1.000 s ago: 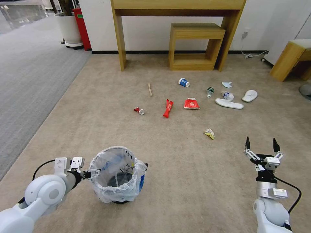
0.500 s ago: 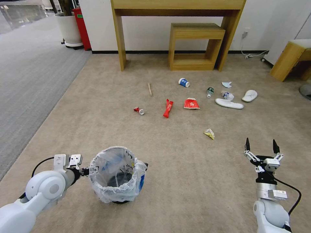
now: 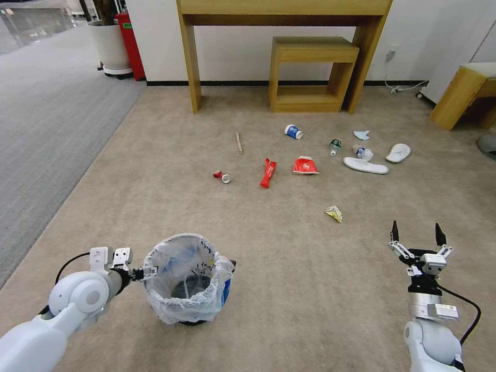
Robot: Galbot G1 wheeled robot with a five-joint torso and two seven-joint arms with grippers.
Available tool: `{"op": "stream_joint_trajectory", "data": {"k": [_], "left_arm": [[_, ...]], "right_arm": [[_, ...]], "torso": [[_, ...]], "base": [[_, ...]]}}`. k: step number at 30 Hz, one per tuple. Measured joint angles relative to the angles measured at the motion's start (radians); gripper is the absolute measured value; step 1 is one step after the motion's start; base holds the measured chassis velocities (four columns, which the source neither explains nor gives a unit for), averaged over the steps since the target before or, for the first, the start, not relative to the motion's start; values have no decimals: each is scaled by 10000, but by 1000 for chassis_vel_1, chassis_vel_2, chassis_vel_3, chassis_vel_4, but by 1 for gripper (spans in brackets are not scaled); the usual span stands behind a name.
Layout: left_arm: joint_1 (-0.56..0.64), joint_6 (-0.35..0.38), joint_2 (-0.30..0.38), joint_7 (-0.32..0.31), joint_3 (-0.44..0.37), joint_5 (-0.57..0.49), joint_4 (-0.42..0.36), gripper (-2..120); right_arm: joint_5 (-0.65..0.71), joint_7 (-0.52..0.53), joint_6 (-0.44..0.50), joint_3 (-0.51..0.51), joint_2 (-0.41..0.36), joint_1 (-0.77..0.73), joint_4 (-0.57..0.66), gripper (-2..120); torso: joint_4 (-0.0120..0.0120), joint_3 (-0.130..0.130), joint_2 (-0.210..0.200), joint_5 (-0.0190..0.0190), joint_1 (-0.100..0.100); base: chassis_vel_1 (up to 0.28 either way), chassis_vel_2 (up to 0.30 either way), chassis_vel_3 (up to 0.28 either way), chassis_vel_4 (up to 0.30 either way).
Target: Pick up the trash bin and place the garbage on the floor into it.
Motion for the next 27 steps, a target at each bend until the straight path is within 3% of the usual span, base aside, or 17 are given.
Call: {"op": "stream_joint_trajectory", "data": {"k": [15,27], "left_arm": [[102,-46,-30,-35,44,58,131,93],[310,-60,-77,124,-35,303,149,51]], "right_arm": [[-12,9,11,-11,7,15,-1,100],[-11,21,24,-3,-17,1,23,100]], "torso": [[0,-1,1,6,-3],[1,-2,2,4,-3]], "base": [[0,0,0,0],[0,0,0,0]]}}
